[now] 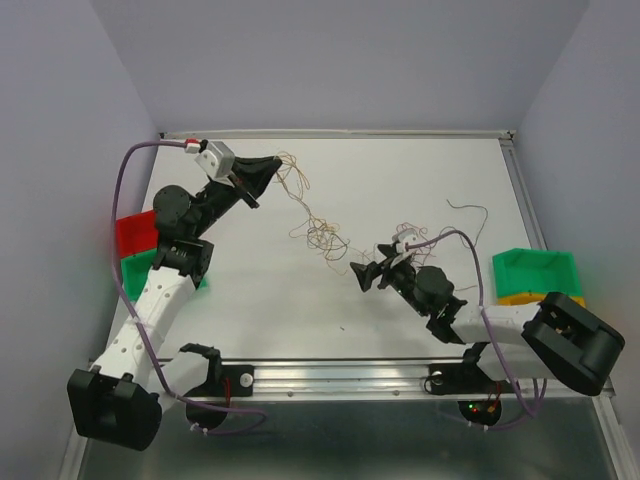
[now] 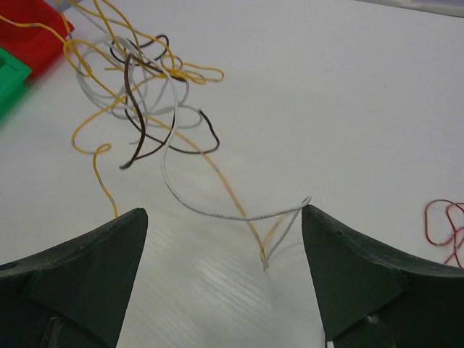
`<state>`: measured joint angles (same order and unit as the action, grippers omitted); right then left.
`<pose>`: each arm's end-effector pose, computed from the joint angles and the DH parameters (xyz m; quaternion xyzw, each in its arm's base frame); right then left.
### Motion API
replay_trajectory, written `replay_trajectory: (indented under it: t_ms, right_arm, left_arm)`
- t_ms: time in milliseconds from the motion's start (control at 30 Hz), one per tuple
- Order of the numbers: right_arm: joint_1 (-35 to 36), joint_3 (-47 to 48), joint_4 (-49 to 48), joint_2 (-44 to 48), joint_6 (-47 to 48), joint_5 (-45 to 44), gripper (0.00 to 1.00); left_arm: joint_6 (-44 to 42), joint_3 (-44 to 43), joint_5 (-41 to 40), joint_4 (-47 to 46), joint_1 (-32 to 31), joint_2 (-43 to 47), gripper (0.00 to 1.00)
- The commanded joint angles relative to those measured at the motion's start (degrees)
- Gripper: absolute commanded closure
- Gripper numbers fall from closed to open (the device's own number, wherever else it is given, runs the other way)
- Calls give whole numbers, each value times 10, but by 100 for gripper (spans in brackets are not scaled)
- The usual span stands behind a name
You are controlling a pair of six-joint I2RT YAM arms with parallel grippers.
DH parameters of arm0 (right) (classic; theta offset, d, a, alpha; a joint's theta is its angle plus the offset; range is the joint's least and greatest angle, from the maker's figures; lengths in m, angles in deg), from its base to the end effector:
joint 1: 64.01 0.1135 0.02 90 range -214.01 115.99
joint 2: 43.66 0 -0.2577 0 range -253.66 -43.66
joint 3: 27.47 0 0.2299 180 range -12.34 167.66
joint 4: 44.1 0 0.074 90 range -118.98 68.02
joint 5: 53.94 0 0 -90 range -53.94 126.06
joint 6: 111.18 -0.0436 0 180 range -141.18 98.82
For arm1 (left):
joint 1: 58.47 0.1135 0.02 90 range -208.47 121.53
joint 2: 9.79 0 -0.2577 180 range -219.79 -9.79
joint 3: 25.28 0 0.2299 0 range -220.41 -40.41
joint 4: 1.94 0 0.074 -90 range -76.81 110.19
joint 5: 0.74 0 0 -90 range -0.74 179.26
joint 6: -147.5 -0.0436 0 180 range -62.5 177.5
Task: Untangle the cables
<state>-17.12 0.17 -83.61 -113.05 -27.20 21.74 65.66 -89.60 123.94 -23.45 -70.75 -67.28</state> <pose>0.1561 0.1510 0.1971 -0.1687 0.7003 0.2260 0.6558 0.1965 -0.0682 0.4103 0.2733 0.4797 -0.2958 0.7796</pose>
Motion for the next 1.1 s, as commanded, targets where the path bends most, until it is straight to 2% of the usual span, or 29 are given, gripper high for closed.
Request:
replay_trajectory:
  t_ms: [0, 100, 300, 533, 667, 933, 1067]
  right_arm:
    - [0, 33, -157, -49, 16, 106, 9]
    - [-1, 37, -223, -90, 11, 161, 9]
    - [0, 57, -359, -166, -2, 236, 9]
    - [0, 81, -406, -196, -14, 256, 10]
    - [0, 64, -492, -212, -22, 241, 16]
    - [0, 68, -470, -169, -8, 196, 21]
    - [0, 95, -358, -104, 13, 172, 23]
  left_arm:
    - [-15, 5, 88, -44, -35, 9, 100]
    - [-38, 12, 139, -43, -70, 7, 100]
    - [-85, 37, 136, -41, -135, -5, 99]
    - [-128, 34, 102, -16, -172, -52, 99]
    - [-163, 33, 66, 2, -210, -77, 99]
    - [-187, 27, 47, 24, -236, -106, 99]
    - [-189, 27, 33, 26, -237, -104, 100]
